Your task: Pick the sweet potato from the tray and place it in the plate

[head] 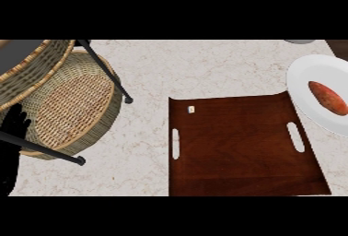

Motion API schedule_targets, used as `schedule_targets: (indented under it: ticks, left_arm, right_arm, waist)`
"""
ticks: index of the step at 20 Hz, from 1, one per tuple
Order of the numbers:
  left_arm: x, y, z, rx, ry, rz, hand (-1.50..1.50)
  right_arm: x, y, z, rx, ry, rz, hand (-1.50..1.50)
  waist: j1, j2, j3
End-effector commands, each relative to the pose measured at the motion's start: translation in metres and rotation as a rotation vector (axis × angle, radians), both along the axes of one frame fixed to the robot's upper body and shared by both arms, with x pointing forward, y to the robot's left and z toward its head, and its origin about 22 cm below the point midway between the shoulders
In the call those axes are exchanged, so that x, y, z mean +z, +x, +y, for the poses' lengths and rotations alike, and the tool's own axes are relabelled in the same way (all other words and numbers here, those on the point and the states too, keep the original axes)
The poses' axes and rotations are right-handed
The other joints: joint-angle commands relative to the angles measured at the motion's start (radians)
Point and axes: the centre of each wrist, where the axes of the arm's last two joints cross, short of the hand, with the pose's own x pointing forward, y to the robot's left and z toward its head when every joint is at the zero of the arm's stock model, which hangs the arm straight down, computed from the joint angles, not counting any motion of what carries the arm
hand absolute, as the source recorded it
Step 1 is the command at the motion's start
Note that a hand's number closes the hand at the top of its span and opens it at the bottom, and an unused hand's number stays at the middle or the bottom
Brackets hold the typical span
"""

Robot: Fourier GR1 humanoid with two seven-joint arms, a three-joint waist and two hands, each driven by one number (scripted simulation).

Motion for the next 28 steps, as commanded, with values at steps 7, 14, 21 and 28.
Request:
schedule_targets:
  ticks: [7, 14, 21, 28]
  left_arm:
    - [-0.037, 0.015, -0.048, -0.144, -0.172, 0.124, 0.00]
    - [-0.035, 0.017, -0.049, -0.165, -0.155, 0.136, 0.00]
    - [-0.042, 0.016, -0.049, -0.171, -0.135, 0.138, 0.00]
    - [-0.043, 0.016, -0.053, -0.173, -0.157, 0.129, 0.00]
  right_arm:
    - [-0.016, -0.020, -0.015, 0.074, 0.049, -0.058, -1.50]
    - [-0.032, -0.027, -0.016, 0.025, 0.025, -0.043, -1.50]
    - [-0.049, -0.030, -0.012, -0.037, -0.019, -0.003, -1.50]
    - [-0.047, -0.039, -0.022, -0.069, -0.083, 0.007, -1.50]
  waist:
    - [-0.001, 0.029, -0.029]
    - [0.005, 0.029, -0.029]
    - [0.017, 0.034, -0.028]
    - [0.013, 0.034, -0.029]
